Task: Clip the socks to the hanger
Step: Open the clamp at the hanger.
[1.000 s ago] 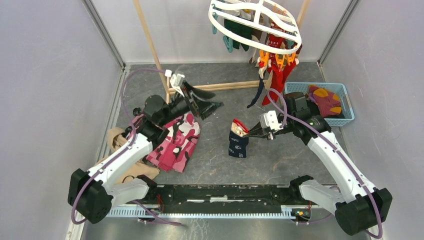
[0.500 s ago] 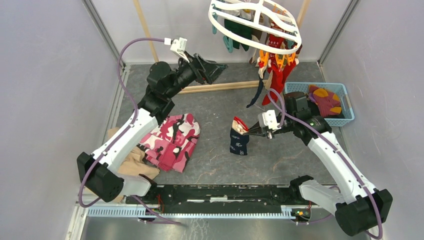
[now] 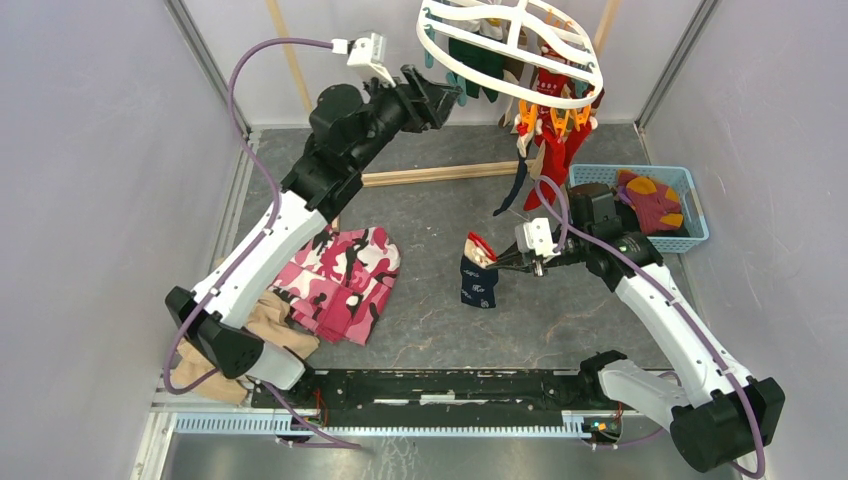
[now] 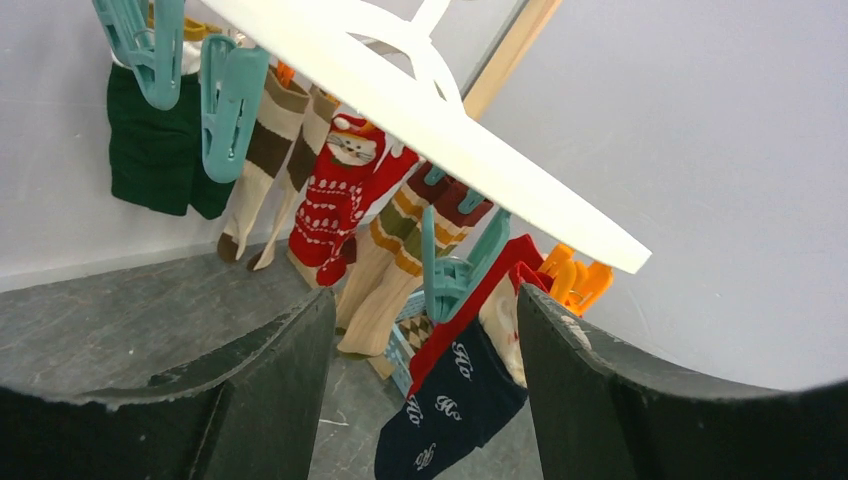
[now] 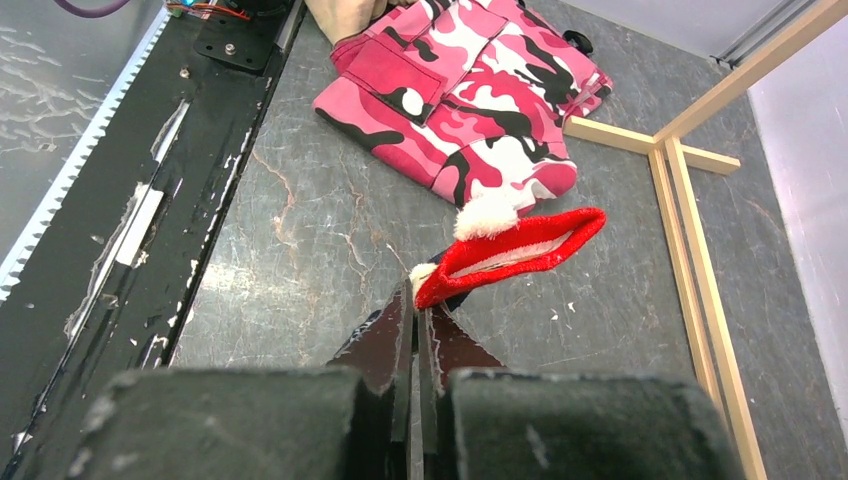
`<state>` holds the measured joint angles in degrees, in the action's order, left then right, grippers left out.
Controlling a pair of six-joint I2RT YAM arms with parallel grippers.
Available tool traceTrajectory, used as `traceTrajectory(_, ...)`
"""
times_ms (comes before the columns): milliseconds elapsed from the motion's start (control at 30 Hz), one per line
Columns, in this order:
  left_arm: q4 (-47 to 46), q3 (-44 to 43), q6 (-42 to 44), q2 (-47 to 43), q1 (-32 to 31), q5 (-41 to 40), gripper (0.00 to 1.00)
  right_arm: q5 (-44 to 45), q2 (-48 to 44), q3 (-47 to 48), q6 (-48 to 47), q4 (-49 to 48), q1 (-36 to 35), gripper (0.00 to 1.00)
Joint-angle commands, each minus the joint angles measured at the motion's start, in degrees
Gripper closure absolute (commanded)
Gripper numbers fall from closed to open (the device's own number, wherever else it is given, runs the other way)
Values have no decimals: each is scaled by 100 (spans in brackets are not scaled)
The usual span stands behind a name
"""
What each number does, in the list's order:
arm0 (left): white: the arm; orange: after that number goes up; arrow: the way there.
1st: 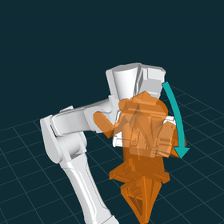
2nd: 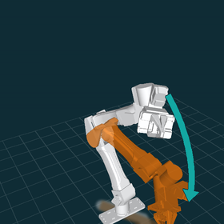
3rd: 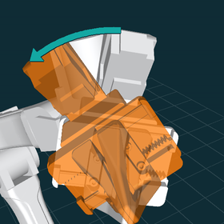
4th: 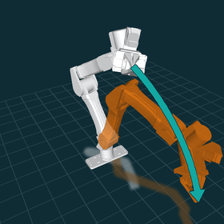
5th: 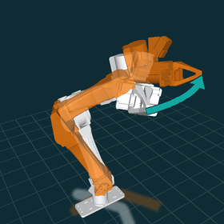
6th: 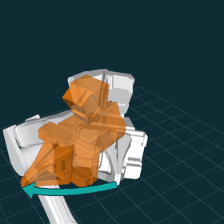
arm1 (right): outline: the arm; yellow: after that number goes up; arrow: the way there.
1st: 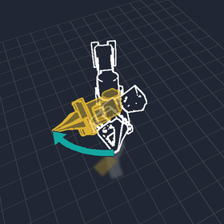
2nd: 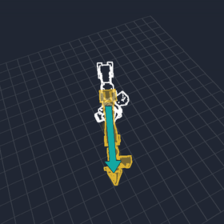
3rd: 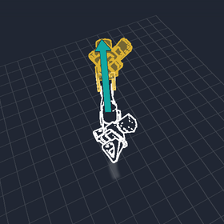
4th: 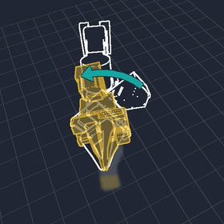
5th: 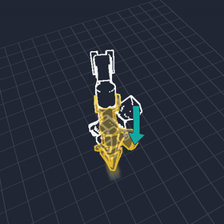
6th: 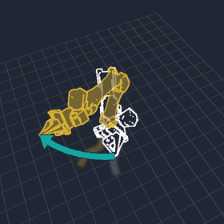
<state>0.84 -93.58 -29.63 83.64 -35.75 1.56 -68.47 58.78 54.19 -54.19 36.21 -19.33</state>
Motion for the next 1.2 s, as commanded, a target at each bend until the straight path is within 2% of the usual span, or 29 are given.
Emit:
traceTrajectory(0, 656, -738, 733, 328, -263, -964, 28, 0, -55, -23, 111, -151, 32, 100)
traceTrajectory(167, 873, -1220, 850, 702, -292, -1042, 35, 16, -51, -22, 119, -149, 33, 100)
traceTrajectory(633, 616, -1421, 953, 874, -319, -584, 37, 61, -34, -39, 150, -167, 27, 100)
traceTrajectory(1167, 436, -1447, 980, 821, -344, -686, 42, 79, -27, -67, 225, -241, 26, 100)
